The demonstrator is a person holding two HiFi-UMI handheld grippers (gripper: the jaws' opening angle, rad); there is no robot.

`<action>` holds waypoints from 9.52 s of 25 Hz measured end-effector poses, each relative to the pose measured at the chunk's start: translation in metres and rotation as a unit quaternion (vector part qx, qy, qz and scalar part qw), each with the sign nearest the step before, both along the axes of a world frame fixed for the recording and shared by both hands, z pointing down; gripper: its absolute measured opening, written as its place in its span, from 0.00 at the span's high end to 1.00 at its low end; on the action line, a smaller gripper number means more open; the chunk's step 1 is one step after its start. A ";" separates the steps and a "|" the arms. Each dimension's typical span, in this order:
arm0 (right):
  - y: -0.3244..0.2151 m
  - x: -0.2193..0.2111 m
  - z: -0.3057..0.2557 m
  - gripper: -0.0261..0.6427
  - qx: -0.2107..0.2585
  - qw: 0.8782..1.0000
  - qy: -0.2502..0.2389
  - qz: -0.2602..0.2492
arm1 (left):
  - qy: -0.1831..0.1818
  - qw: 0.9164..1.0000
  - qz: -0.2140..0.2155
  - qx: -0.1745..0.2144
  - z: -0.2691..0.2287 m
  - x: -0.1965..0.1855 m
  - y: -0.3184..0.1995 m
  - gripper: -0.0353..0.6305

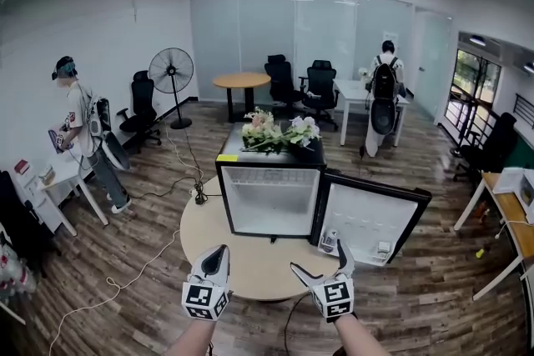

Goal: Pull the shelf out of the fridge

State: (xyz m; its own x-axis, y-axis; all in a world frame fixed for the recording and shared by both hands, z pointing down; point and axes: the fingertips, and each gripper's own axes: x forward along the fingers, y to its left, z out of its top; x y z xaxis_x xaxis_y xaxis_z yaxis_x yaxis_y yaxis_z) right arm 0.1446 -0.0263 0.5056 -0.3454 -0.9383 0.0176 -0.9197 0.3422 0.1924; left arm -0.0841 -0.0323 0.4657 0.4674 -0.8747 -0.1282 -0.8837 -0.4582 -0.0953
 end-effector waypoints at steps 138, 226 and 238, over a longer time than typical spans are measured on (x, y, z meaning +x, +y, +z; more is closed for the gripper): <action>-0.444 -0.032 0.116 0.81 -0.273 0.677 -0.683 -0.001 | -0.025 0.998 0.061 -0.017 0.051 0.028 -0.341 0.95; -0.330 -0.048 0.114 0.91 -0.296 0.645 -0.703 0.033 | -0.018 0.996 0.085 0.013 0.028 0.033 -0.270 0.95; -0.295 -0.054 0.113 0.90 -0.295 0.653 -0.696 0.037 | -0.014 0.995 0.097 0.017 0.028 0.030 -0.257 0.95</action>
